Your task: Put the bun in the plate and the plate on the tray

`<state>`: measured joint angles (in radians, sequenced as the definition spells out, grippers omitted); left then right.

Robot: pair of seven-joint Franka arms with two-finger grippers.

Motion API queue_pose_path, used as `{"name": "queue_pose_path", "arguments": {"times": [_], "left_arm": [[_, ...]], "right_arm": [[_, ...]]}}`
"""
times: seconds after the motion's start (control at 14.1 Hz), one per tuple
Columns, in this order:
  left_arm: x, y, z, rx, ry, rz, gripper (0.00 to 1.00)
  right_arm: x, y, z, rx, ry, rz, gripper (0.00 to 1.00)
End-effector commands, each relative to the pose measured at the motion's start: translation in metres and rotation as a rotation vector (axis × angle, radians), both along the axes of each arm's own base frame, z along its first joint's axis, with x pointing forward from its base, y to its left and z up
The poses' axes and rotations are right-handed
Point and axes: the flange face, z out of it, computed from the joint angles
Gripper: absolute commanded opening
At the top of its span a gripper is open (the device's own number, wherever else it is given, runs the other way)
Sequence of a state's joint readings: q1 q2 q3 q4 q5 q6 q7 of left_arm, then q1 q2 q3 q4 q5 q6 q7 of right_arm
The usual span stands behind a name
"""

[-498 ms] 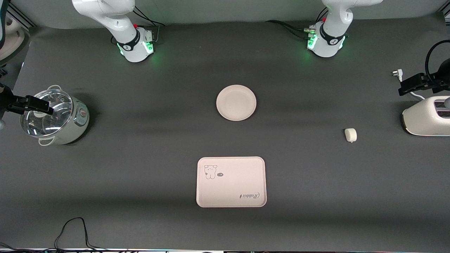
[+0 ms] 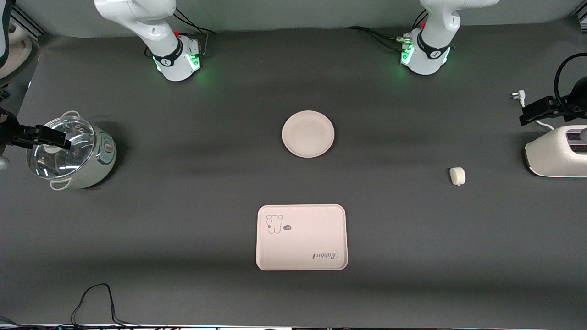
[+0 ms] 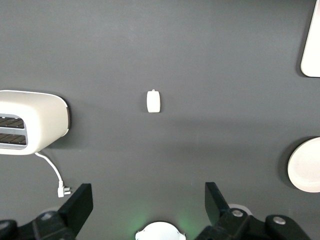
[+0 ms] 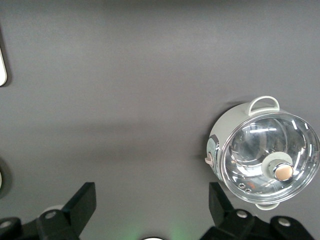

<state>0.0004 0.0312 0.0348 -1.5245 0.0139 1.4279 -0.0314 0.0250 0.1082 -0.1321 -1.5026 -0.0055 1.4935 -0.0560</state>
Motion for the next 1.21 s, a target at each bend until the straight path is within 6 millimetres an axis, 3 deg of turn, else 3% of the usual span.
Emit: {"name": "queue_pose_path", "arguments": {"times": [0.0, 0.14, 0.5, 0.57, 0.71, 0.85, 1.14], "left_arm": [[0.014, -0.002, -0.02, 0.014, -0.005, 0.009, 1.0], [0.03, 0.008, -0.051, 0.014, 0.012, 0.014, 1.0], [0.055, 0.032, -0.17, 0.013, 0.011, 0.041, 1.0], [0.057, 0.043, -0.19, 0.012, 0.004, 0.056, 1.0], [0.06, 0.044, -0.228, 0.01, 0.016, 0.055, 1.0], [0.049, 0.042, -0.269, 0.009, 0.026, 0.052, 1.0], [0.003, 0.03, -0.353, 0.008, -0.033, 0.034, 1.0]], "right_arm": [[-0.006, 0.0, 0.004, -0.021, -0.014, -0.017, 1.0], [-0.006, 0.0, 0.004, -0.021, -0.014, -0.018, 1.0], [-0.007, 0.0, 0.003, -0.02, -0.011, -0.018, 1.0], [-0.007, 0.0, 0.003, -0.02, -0.011, -0.018, 1.0], [-0.007, 0.0, 0.003, -0.02, -0.011, -0.017, 1.0], [-0.007, 0.0, 0.004, -0.02, -0.013, -0.017, 1.0], [-0.007, 0.0, 0.003, -0.02, -0.01, -0.017, 1.0]]}}
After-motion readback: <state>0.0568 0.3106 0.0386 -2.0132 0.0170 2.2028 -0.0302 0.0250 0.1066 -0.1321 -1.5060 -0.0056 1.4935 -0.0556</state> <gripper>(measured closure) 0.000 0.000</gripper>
